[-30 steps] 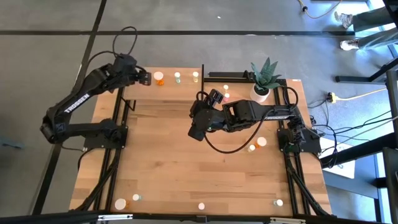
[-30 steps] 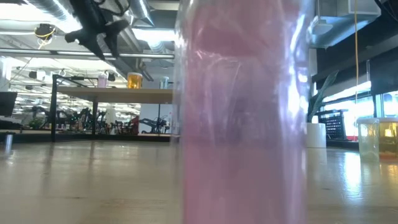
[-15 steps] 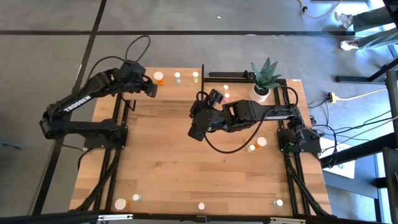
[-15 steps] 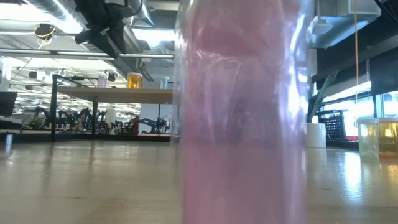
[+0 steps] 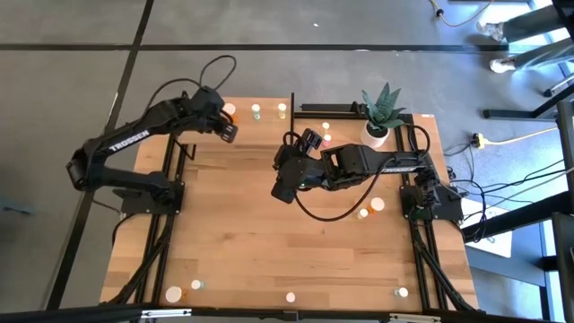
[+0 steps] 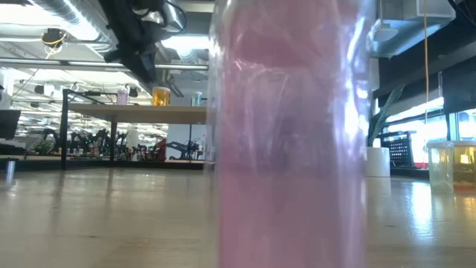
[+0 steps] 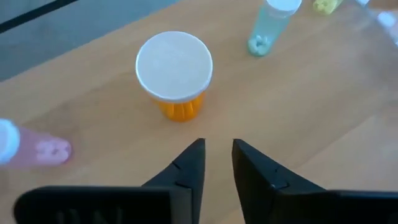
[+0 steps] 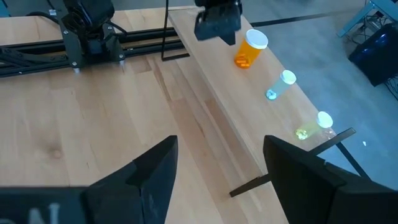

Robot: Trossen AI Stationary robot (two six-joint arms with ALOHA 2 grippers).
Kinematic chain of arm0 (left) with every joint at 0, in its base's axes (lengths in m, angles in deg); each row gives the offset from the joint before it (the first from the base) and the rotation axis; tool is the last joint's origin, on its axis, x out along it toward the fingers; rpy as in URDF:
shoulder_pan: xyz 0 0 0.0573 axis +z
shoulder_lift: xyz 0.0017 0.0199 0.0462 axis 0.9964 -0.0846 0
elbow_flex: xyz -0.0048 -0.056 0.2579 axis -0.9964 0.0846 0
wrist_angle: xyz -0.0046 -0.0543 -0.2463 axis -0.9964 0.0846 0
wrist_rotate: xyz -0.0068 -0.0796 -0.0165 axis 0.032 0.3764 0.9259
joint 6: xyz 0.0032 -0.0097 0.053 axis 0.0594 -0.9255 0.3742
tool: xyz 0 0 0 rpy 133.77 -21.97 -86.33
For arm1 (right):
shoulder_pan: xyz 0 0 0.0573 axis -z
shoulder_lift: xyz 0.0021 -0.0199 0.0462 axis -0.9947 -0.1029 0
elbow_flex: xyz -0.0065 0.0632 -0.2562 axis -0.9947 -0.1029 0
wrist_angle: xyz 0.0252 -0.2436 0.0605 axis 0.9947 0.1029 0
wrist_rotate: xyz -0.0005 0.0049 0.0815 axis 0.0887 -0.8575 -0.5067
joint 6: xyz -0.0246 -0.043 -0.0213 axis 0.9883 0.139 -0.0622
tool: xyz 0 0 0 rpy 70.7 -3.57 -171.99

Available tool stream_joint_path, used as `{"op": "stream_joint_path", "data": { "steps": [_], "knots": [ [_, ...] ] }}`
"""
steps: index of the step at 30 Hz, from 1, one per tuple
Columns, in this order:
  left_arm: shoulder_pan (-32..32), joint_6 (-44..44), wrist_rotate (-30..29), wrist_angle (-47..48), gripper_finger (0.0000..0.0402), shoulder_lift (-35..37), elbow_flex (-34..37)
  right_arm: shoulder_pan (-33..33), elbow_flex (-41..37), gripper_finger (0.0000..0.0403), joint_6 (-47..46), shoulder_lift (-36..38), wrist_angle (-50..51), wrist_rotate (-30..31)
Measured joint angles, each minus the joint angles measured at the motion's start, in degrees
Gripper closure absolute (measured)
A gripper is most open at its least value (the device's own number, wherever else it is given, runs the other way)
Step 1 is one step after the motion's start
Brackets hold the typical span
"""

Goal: Pick and place medicine bottles onto shelf by color
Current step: Adjust the orange pill bottle on the shelf

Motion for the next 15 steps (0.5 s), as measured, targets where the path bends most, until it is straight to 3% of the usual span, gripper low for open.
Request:
{"op": "stream_joint_path", "data": {
  "steps": [9,15],
  "knots": [
    [0.1,4.7,-3.7,-3.4,0.0394,-4.0,0.0,0.0,0.0,0.0166,0.0,0.0,0.0,0.0],
    [1.2,6.2,-4.5,-6.3,0.0396,-4.3,0.0,0.0,0.0,0.0166,0.0,0.0,0.0,0.0]
  ]
}}
